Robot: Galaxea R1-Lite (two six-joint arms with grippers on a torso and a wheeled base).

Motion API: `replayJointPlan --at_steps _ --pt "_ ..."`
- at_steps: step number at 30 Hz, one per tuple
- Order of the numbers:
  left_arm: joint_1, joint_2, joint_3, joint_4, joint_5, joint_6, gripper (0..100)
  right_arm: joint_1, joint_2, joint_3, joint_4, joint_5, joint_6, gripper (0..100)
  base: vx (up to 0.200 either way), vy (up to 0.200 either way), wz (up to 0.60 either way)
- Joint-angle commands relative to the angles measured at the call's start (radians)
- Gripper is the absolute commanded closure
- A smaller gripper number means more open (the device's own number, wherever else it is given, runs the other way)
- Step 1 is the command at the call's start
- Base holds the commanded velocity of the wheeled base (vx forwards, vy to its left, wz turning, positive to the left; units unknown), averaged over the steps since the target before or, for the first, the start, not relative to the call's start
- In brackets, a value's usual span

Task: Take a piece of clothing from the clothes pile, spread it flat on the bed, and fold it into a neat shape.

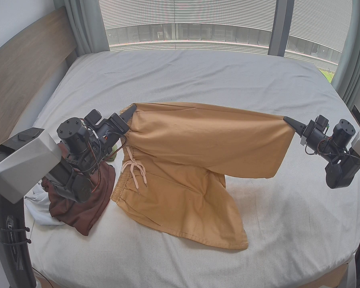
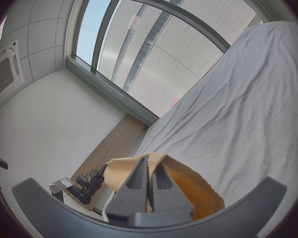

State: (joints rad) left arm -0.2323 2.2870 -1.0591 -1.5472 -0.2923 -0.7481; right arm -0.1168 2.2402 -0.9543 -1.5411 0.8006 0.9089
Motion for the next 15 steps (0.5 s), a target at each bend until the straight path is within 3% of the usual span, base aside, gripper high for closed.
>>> replayJointPlan --at_steps 1,15 --pt "0.004 0.077 -0.074 0.001 0.001 0.000 100 0.017 0.076 -0.051 -0.001 0.002 -0.001 100 0.000 0.000 0.00" --pt "0.021 0.235 -0.265 0.007 0.024 -0.002 100 0.039 0.203 -0.210 0.007 0.003 -0.001 100 0.000 0.000 0.00"
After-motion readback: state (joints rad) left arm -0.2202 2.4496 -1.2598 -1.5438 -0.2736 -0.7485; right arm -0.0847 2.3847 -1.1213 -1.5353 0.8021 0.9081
